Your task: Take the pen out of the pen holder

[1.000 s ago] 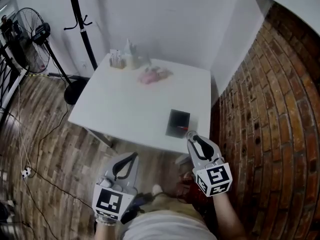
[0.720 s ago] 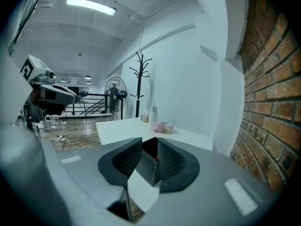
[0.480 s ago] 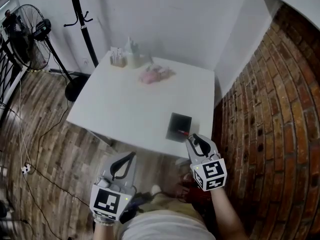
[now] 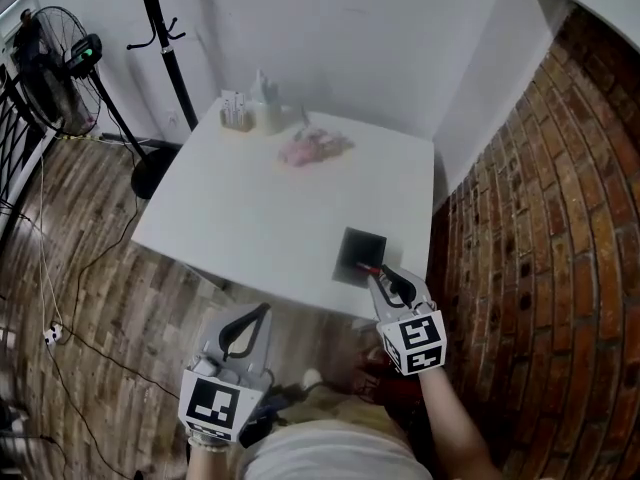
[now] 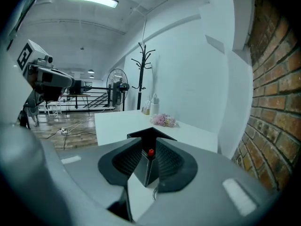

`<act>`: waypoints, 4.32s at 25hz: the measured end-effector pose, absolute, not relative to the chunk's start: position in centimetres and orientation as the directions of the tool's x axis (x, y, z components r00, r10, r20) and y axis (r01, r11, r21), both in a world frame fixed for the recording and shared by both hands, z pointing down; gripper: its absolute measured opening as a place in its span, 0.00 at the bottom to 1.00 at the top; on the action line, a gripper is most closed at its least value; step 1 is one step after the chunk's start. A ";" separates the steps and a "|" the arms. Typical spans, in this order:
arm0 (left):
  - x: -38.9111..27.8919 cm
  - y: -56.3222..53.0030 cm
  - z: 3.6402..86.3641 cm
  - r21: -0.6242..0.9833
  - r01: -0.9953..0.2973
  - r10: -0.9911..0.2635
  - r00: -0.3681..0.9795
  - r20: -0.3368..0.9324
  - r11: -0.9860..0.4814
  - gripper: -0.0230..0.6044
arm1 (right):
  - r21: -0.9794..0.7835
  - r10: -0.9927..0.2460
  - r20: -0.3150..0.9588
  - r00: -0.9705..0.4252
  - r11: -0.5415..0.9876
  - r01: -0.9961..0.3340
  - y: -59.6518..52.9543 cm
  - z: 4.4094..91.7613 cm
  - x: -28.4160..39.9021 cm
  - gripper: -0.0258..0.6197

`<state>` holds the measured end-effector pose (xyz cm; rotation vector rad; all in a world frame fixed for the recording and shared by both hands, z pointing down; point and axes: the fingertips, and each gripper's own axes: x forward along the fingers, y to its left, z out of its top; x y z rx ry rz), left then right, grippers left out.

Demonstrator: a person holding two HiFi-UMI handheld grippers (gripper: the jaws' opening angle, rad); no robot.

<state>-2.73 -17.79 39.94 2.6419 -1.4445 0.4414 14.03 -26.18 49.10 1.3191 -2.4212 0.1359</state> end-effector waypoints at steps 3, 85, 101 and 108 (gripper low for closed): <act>-2.7 -17.9 40.1 -0.049 -0.837 -0.807 0.507 0.301 -0.544 0.03 | 0.092 -0.787 0.382 -0.485 0.555 -0.827 -26.5 49.8 14.0 0.18; -15.1 -16.7 34.7 -0.099 -0.912 -0.903 0.369 0.221 -0.397 0.03 | 0.128 -0.741 0.090 -0.665 0.671 -0.730 -25.0 33.7 0.3 0.09; -21.5 -14.7 34.9 -0.097 -0.946 -0.935 0.285 0.214 -0.310 0.03 | 0.110 -0.644 0.107 -0.758 0.765 -0.634 -22.3 34.5 -7.4 0.09; -22.9 -14.6 35.3 -0.089 -0.952 -0.939 0.271 0.212 -0.294 0.03 | 0.108 -0.618 0.119 -0.777 0.786 -0.609 -21.6 35.0 -9.2 0.09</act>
